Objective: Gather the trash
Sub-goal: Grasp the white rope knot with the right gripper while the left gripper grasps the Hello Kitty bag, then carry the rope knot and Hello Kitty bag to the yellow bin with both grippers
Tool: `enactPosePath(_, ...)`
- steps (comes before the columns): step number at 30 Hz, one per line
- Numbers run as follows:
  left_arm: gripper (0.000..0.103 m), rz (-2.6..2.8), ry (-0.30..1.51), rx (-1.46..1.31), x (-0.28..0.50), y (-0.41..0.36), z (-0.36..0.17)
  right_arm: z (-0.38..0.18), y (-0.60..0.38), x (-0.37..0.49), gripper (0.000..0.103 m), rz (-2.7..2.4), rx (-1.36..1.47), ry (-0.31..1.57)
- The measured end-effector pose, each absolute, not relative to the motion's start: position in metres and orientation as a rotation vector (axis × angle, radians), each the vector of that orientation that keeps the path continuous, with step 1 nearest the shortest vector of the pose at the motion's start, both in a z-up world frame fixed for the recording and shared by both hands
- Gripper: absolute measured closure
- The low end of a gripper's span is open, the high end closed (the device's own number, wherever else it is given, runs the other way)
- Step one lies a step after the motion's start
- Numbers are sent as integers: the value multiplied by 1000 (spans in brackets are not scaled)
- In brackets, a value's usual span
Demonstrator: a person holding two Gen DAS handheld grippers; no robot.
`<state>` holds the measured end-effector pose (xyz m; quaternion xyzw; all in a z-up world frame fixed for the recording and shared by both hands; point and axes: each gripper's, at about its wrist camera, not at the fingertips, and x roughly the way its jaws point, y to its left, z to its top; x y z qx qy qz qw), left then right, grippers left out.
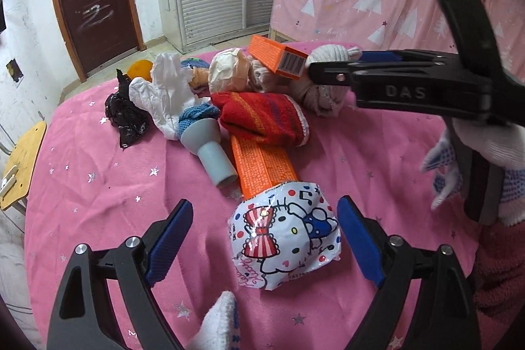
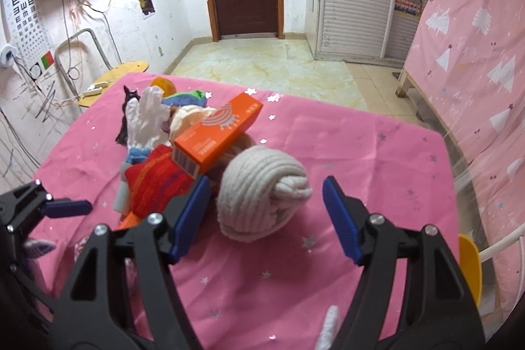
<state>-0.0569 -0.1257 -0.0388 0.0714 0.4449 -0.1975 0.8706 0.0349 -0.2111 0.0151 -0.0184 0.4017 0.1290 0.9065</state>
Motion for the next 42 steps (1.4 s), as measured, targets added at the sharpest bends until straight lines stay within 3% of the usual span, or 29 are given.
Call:
enactPosePath(1,30,-425,932,144,-59,-124,-40,14,-212,36,34,268,-38,833)
enactPosePath(3,47,-448,944,125,-59,-124,-39,12,-210,37,35,277,-39,844)
enactPosePath(6,55,-461,952,127,-61,-125,-39,10,-209,37,50,264,-56,845)
enactPosePath(9,60,-466,960,121,-61,-125,-37,10,-211,35,55,265,-48,839)
enactPosePath(12,61,-469,957,116,-62,-123,-34,12,-215,32,59,255,-36,829)
enactPosePath(29,61,-453,889,87,-71,-107,4,47,-247,-19,60,242,-10,725)
enactPosePath(42,61,-468,795,124,-70,-144,45,66,-308,-59,59,178,85,637)
